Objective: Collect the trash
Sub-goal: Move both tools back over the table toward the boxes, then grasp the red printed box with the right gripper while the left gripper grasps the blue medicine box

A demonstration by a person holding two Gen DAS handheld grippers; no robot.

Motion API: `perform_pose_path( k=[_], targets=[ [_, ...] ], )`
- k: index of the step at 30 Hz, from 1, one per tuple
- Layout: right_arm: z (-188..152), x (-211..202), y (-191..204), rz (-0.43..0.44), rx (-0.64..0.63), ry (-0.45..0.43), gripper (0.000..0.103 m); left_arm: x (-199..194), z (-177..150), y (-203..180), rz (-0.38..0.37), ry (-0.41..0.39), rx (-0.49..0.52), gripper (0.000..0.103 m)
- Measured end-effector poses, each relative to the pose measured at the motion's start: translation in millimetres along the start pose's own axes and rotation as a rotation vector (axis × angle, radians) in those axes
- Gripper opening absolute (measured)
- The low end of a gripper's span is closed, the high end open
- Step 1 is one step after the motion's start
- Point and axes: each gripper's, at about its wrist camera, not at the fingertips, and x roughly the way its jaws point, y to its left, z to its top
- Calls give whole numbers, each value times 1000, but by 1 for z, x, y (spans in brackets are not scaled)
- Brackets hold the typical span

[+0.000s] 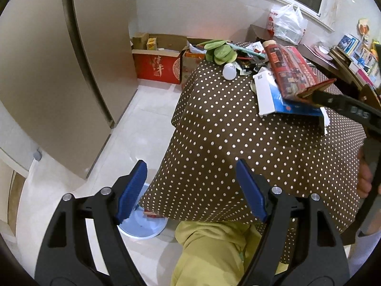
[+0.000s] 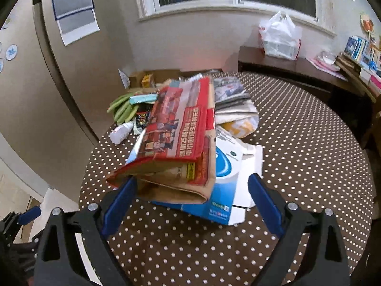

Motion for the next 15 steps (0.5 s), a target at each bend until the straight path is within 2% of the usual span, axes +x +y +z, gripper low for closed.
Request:
perform_pose_path(
  k=[5, 7, 8, 9, 13, 15],
  targets=[
    [5, 6, 5, -5, -31, -12, 92, 3, 7, -6, -4, -2, 16, 77],
    [5, 9, 5, 3, -41, -7, 87, 5, 8, -9, -6, -4, 22, 77],
    [4, 12, 3, 17, -31, 6, 59, 5, 9, -10, -10, -5, 25, 77],
    [3, 15, 0, 32, -13, 27, 45, 6, 9, -12, -15, -6, 28, 77],
    [-2, 12, -7, 41, -6, 5, 34, 10, 11, -19, -20, 0, 37, 77],
    [-2, 7, -13, 64, 15, -11, 17, 11, 12, -23, -24, 2, 44, 77]
  ],
)
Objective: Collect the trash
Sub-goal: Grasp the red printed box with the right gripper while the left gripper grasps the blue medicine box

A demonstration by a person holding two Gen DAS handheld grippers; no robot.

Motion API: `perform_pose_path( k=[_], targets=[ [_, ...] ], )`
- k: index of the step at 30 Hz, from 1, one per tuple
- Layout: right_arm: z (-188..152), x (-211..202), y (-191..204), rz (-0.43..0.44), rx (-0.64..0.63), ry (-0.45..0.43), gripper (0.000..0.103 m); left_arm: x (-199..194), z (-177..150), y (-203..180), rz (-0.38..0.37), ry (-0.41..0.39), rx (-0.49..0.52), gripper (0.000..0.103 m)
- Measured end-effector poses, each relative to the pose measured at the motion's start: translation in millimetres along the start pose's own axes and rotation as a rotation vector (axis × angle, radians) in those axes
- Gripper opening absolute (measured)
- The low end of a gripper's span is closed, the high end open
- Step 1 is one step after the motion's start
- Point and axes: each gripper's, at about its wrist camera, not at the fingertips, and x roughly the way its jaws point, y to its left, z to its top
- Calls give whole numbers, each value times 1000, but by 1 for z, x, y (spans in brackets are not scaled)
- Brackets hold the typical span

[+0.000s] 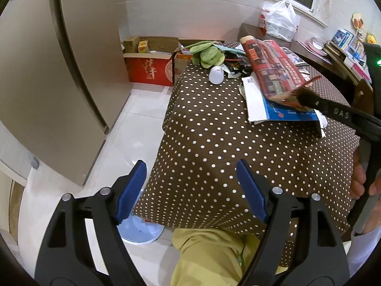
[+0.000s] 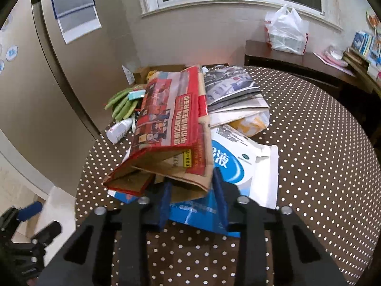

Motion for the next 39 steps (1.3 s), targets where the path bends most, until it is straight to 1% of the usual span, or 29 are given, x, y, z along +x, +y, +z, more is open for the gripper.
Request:
perform_pose_path(
  k=[1, 3, 6, 13, 16, 19, 21, 22, 24, 26, 29, 30, 32, 33, 35, 38, 39],
  targets=[
    [0, -3, -3, 6, 9, -8, 16, 1, 0, -1, 0, 0, 1, 77],
    [-1, -11, -9, 13, 30, -30, 10, 1, 2, -7, -5, 0, 4, 77],
    [-4, -27, -16, 13, 47, -68, 5, 0, 4, -13, -15, -7, 15, 77],
    [-8, -72, -41, 30, 133, -174, 2, -3, 11, -38, -54, -23, 61, 77],
    [-8, -89, -56, 3, 176, -217, 2, -4, 15, -53, -79, -38, 89, 83],
    [-13, -105, -75, -35, 232, -253, 1, -2, 19, -70, -121, -41, 128, 86],
    [-17, -114, -89, -57, 266, -271, 1, 2, 22, -80, -174, -22, 123, 86],
    [-20, -119, -97, -73, 280, -279, 2, 3, 23, -85, -215, -13, 113, 86],
    [-24, -125, -110, -97, 309, -290, 2, 7, 26, -97, -275, -9, 104, 86],
    [-28, -128, -123, -108, 337, -291, 2, 11, 27, -107, -312, -9, 96, 86],
    [-34, -132, -141, -132, 359, -288, 2, 25, 32, -123, -337, 9, 31, 86],
    [-36, -133, -147, -140, 363, -285, 2, 30, 35, -128, -346, 11, -12, 86],
    [-37, -132, -157, -150, 373, -279, 1, 36, 33, -132, -378, 5, -57, 86],
    [-36, -131, -163, -156, 378, -276, 2, 42, 35, -137, -397, 10, -96, 86],
    [-32, -128, -170, -163, 375, -271, 2, 49, 38, -141, -400, 12, -141, 86],
    [-22, -124, -176, -164, 352, -268, 2, 55, 41, -145, -375, -28, -238, 86],
    [-19, -121, -178, -163, 343, -264, 1, 56, 42, -144, -368, -51, -291, 86]
  ],
)
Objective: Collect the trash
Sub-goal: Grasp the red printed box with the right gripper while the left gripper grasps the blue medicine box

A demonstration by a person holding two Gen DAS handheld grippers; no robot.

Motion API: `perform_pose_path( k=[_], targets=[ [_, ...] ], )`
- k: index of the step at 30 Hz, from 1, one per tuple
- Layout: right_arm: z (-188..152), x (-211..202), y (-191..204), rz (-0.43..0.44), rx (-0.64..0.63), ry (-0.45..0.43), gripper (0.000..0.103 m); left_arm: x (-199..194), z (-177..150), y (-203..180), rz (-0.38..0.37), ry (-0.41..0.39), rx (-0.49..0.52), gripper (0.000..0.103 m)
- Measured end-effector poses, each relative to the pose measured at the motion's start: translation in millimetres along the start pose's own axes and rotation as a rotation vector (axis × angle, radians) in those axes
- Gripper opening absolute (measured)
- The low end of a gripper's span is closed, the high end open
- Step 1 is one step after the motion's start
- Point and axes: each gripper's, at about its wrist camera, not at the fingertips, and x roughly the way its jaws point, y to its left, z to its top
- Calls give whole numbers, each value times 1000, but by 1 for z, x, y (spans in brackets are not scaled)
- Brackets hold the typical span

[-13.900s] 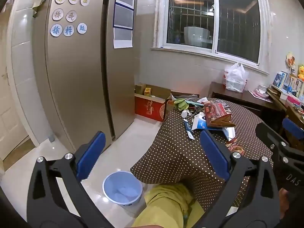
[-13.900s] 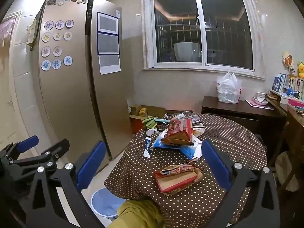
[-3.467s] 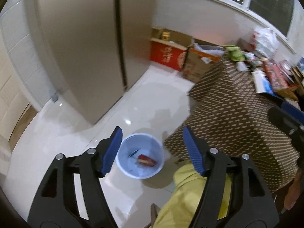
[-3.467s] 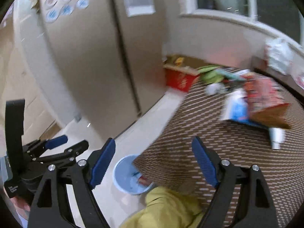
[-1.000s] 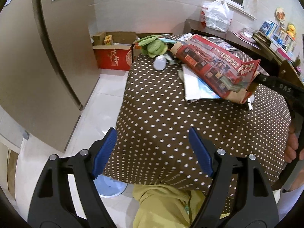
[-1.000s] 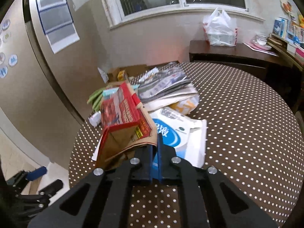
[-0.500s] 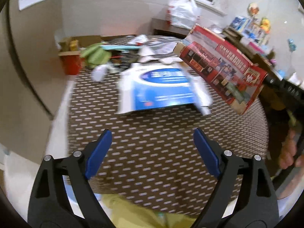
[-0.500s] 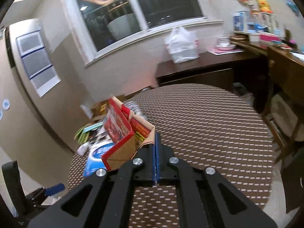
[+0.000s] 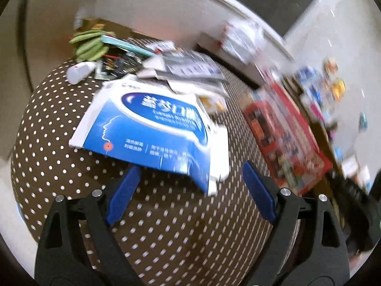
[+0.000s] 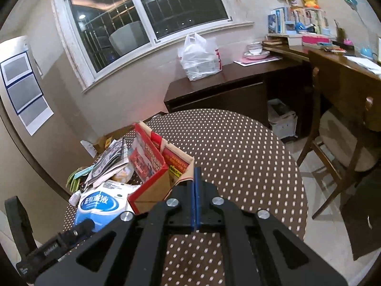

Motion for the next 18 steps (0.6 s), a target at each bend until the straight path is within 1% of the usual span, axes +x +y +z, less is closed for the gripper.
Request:
perform_pose_path(
  k=[3, 4, 5, 6, 7, 8, 9, 11, 12, 13, 16, 18],
  targets=[
    [8, 11, -1, 16, -9, 15, 1, 6, 4, 8, -11, -63, -122, 85],
    [9, 13, -1, 18, -11, 17, 1, 8, 5, 10, -6, -74, -153, 73],
    [11, 16, -1, 20, -15, 22, 1, 13, 6, 12, 5, -75, -176, 54],
    [11, 18, -1, 22, -18, 24, 1, 19, 7, 14, 24, -66, -195, 45],
    [12, 19, -1, 25, -20, 26, 1, 24, 8, 14, 25, -63, -198, 33],
    [12, 20, -1, 26, -21, 27, 1, 27, 8, 14, 13, -65, -192, 29],
    [12, 20, -1, 27, -22, 29, 1, 25, 7, 12, 3, -83, -169, 26],
    [10, 19, -1, 30, -19, 31, 1, 17, 6, 5, -8, -110, -124, 14],
    [7, 18, -1, 33, -17, 33, 2, 12, 6, -2, -13, -119, -64, 11],
    [6, 17, 0, 34, -17, 35, 2, 7, 7, -9, -1, -124, 1, 8],
    [1, 11, 3, 47, -7, 40, 2, -15, 0, -21, 61, -178, 154, 6],
    [-3, 6, 7, 57, 0, 38, 1, -28, -2, -23, 79, -194, 204, 4]
  ],
)
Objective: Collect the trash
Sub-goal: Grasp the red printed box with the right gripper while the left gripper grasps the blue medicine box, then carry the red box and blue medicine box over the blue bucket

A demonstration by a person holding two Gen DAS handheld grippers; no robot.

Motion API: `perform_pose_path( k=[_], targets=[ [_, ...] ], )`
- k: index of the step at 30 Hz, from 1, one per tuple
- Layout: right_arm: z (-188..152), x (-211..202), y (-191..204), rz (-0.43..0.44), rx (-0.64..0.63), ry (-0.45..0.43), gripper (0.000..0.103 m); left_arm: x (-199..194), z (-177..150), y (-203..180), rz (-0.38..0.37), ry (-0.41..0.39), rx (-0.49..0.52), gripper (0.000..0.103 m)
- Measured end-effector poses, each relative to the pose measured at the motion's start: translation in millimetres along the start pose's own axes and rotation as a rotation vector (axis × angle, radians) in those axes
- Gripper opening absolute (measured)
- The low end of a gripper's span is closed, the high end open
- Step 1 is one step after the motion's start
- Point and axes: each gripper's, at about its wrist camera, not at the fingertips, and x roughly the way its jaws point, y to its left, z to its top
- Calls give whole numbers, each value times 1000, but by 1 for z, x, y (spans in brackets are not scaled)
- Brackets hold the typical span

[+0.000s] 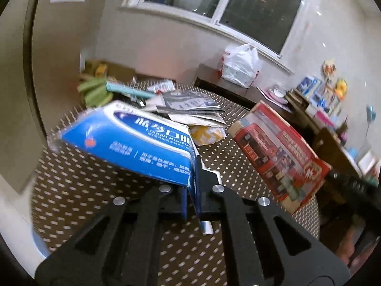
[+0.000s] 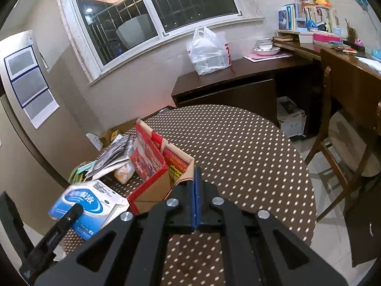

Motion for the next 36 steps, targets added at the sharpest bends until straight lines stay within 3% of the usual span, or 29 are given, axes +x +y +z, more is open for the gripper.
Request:
perform_pose_path(
  k=[8, 14, 25, 32, 36],
  targets=[
    [-18, -28, 32, 43, -4, -18, 1, -49, 5, 11, 92, -59, 142, 3],
    [-36, -44, 77, 121, -41, -14, 2, -89, 6, 37, 228, -103, 204, 3],
    [-79, -40, 196, 317, -198, 86, 2, -175, 0, 115, 416, -213, 141, 3],
    [-110, -31, 263, 426, -283, 168, 2, -197, -10, 174, 519, -178, 58, 3],
    [-130, -20, 290, 430, -324, 215, 2, -197, -20, 206, 567, -128, 5, 3]
  ],
)
